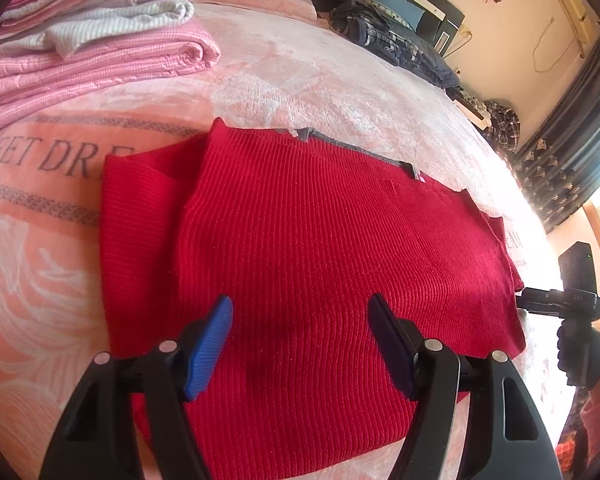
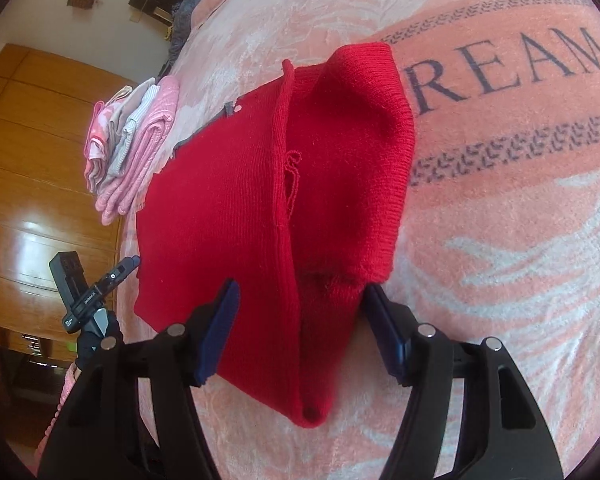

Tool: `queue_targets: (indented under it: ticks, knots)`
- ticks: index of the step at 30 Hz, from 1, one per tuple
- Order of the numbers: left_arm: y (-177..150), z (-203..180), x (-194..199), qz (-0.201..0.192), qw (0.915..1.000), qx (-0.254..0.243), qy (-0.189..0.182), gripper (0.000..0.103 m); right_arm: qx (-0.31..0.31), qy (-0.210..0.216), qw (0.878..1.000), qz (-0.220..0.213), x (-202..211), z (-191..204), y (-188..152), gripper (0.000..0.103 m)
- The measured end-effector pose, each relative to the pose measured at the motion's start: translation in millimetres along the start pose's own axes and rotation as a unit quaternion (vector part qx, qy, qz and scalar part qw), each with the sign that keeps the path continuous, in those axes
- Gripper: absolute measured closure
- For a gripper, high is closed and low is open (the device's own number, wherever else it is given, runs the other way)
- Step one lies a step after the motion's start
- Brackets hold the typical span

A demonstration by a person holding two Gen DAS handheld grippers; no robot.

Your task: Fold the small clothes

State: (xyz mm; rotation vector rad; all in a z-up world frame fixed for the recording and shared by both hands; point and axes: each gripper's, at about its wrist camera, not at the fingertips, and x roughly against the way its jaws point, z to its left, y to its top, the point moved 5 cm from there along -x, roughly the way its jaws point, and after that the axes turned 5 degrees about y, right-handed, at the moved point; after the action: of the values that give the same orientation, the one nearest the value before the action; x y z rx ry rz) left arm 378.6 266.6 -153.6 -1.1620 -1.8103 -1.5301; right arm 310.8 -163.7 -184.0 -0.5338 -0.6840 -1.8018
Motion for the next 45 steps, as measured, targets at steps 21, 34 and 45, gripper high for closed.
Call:
queue_targets:
  ticks: [21,34,45]
  knots:
    - [3,15,-24,0.007,0.9998,-0.015,0.008,0.032,0.019,-0.033,0.999,-0.036,-15,-6,24,0.078]
    - [0,14,-31,0.0,0.9995,-0.032,0.006,0.027,0.025,-0.03,0.998,-0.05,-17,-9,23,0.08]
    - [-1,6,-34,-0.008,0.9982,-0.055,0.021,0.022,0.019,-0.022,0.997,-0.068,-16,-10,22,0.081]
